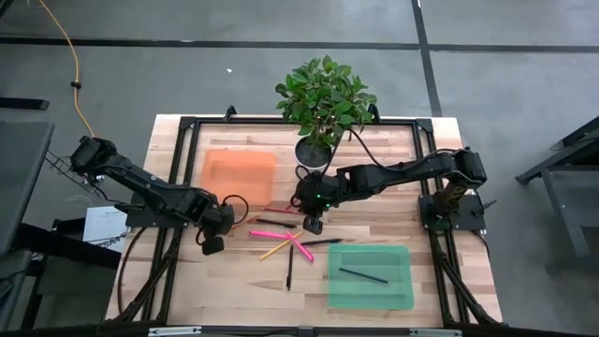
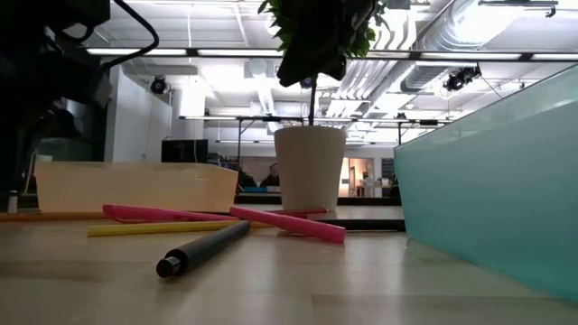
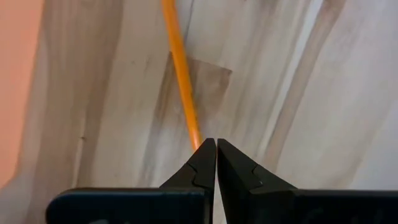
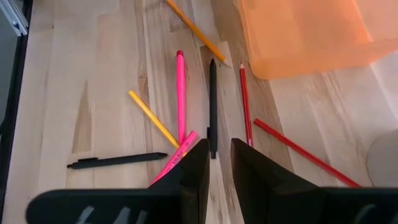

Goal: Sort pens & pencils
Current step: Put the orange pencil into the green bin

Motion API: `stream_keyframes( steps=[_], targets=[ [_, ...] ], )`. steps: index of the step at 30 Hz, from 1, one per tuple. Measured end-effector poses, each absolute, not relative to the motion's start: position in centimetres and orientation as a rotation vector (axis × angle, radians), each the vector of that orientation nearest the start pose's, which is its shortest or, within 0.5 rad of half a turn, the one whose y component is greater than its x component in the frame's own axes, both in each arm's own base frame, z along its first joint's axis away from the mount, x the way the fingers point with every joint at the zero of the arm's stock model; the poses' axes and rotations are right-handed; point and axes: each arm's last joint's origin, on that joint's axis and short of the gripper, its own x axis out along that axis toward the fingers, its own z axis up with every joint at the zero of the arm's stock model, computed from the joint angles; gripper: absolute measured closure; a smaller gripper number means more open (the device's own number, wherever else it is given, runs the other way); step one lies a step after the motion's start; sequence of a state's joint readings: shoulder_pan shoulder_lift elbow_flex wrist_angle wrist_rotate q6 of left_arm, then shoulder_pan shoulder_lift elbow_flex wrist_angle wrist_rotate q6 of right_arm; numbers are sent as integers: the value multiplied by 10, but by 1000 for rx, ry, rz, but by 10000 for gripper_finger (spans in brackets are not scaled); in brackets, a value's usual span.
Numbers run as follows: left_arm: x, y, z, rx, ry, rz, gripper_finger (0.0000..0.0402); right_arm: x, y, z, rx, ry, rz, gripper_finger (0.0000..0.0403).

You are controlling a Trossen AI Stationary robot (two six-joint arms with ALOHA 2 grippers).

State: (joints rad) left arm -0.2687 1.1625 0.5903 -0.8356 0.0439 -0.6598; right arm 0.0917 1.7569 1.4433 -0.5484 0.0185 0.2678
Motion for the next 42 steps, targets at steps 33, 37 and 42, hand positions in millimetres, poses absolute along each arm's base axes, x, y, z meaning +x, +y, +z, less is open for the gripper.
stream_keyframes(
  steps=[33,37,42],
  targets=[
    [157,-44,160,-476,1436,329,355,384,35,273,161,828,-21,346],
    [157,-44,160,-472,1436,325,355,384,35,273,156,827,-20,346],
    [158,-44,157,-465,1457,337,355,385,35,273,150,826,-17,346]
  ],
)
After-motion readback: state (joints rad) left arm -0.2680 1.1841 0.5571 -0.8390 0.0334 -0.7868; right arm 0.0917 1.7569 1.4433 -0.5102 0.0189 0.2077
